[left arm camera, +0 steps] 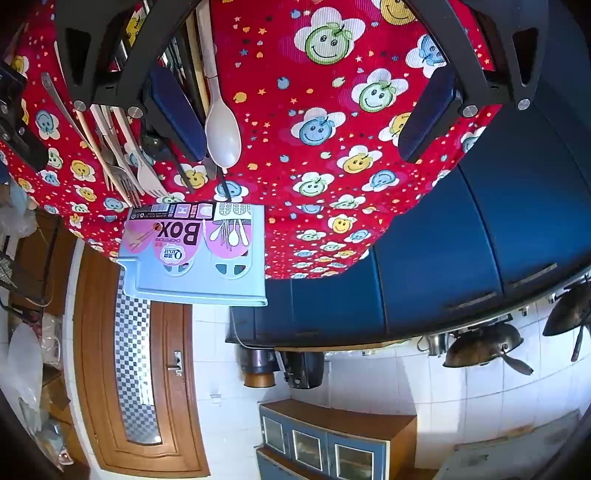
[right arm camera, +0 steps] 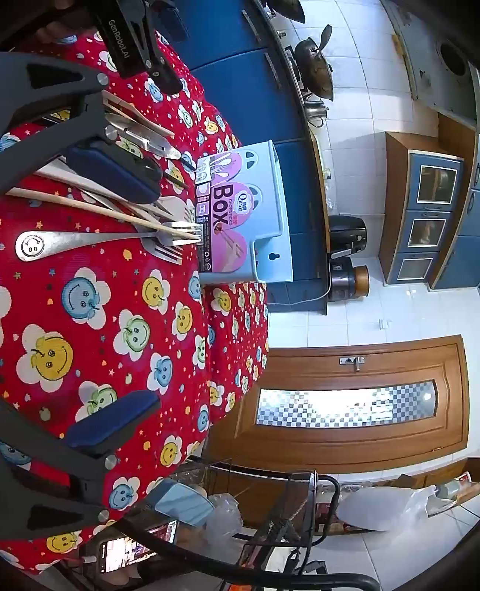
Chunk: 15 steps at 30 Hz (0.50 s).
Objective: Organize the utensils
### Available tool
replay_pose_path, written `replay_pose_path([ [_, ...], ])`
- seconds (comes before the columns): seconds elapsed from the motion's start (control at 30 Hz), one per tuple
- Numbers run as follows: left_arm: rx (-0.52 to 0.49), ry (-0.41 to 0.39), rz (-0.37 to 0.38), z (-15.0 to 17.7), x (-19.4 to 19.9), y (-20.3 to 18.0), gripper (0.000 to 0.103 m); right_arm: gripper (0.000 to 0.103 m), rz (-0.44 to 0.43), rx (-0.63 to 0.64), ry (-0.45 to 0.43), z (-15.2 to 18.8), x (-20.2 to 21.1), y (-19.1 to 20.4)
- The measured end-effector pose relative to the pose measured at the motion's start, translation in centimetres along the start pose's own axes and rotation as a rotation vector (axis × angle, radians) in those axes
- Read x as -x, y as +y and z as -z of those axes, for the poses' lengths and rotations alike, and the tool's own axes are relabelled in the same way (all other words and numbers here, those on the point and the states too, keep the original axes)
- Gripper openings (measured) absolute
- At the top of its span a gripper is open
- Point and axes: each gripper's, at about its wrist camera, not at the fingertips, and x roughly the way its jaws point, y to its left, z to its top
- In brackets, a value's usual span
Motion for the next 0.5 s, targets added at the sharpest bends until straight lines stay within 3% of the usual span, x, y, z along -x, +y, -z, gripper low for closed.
replay_pose_path([
  [0.5, -0.003, -0.002, -0.002, -0.03, 0.07, -0.04, 0.103, 0.103, 0.002, 0.005, 0.001, -0.02, 0.06, 0.03],
])
